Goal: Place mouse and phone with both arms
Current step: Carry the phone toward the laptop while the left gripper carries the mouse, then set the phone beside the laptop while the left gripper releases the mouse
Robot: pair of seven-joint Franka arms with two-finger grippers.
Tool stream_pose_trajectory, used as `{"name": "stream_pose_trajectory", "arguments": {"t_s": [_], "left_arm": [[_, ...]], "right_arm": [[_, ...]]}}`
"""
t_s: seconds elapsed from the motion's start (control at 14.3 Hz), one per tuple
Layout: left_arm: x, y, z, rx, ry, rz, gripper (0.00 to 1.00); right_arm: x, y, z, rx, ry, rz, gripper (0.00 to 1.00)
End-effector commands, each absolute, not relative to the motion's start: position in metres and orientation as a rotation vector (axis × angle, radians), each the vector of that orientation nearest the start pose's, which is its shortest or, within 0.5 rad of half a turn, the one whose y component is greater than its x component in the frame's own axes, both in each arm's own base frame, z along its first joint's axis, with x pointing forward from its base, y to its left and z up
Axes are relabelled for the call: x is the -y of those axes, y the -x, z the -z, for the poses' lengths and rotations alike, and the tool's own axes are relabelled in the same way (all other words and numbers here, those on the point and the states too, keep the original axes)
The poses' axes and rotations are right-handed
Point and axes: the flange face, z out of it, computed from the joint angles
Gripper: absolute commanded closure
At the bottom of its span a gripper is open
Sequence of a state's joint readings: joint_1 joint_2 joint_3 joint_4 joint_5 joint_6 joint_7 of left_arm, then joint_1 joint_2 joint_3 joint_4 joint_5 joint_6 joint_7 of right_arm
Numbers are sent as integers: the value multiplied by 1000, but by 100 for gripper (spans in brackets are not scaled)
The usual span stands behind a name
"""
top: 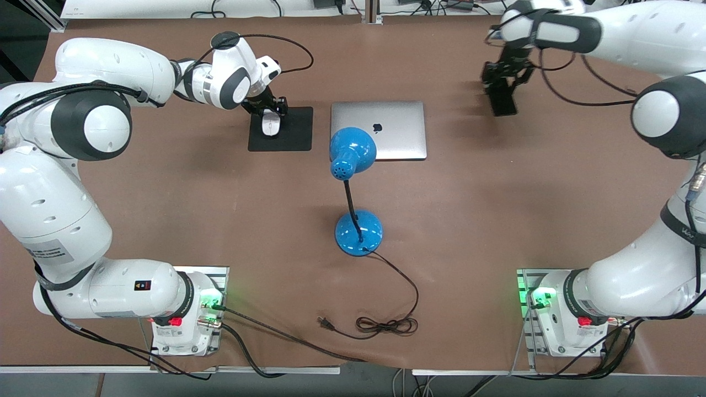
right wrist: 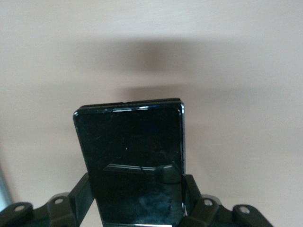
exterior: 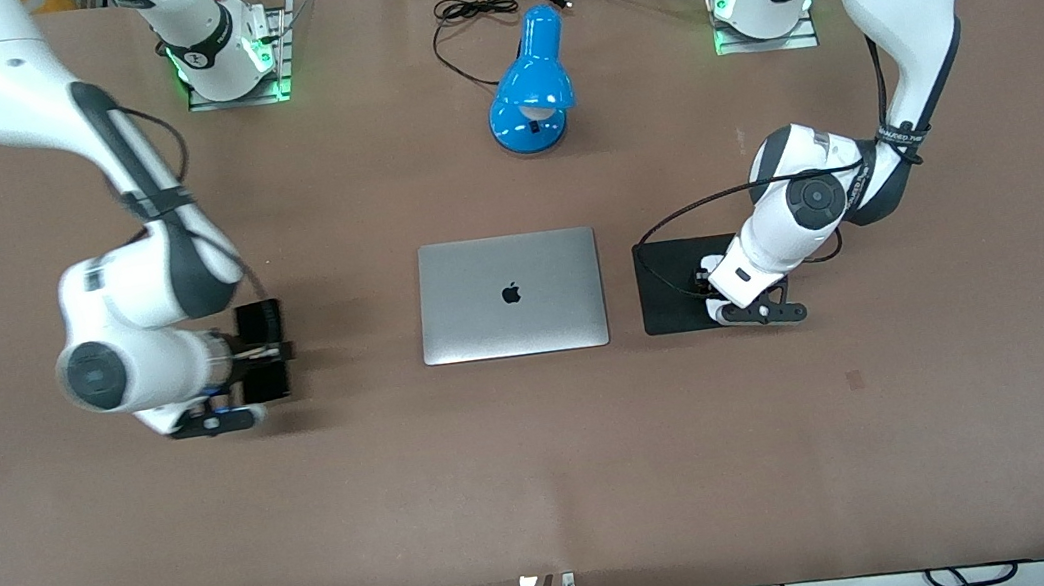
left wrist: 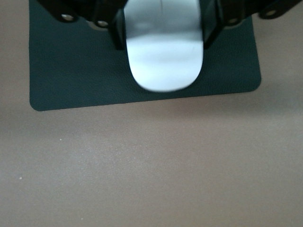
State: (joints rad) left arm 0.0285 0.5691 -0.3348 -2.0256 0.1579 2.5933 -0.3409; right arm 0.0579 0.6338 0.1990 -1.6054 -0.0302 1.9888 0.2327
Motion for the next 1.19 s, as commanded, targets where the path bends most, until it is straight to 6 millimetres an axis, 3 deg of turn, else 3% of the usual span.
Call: {"name": "stream_pose_trajectory", "arguments": {"t_s": [0.0, 0.21, 0.35, 0.56, 0.77, 0.98, 1.12], "left_arm": [[180, -574, -192, -34, 3226, 48, 0], [173, -581, -216, -31, 3202, 44, 0], [165, -595, -249, -10, 3168, 9, 0], [157, -624, -303, -51, 3124, -56, 0], [127, -659, -377, -52, 3096, -58, 0], [103, -669, -434, -43, 3031, -108, 0], [92, -663, -473, -1, 3030, -136, 0]], "right_arm": [[-200, -637, -237, -48, 3086, -383, 76], [-203, -622, -199, -145, 3090, -443, 75], [-235, -607, -192, -195, 3105, -428, 75], [-252, -599, -189, -228, 3112, -424, 75], [-265, -592, -183, -186, 3118, -409, 75], [-261, -585, -170, -155, 3123, -392, 74], [-266, -582, -169, -130, 3131, -388, 73]]}}
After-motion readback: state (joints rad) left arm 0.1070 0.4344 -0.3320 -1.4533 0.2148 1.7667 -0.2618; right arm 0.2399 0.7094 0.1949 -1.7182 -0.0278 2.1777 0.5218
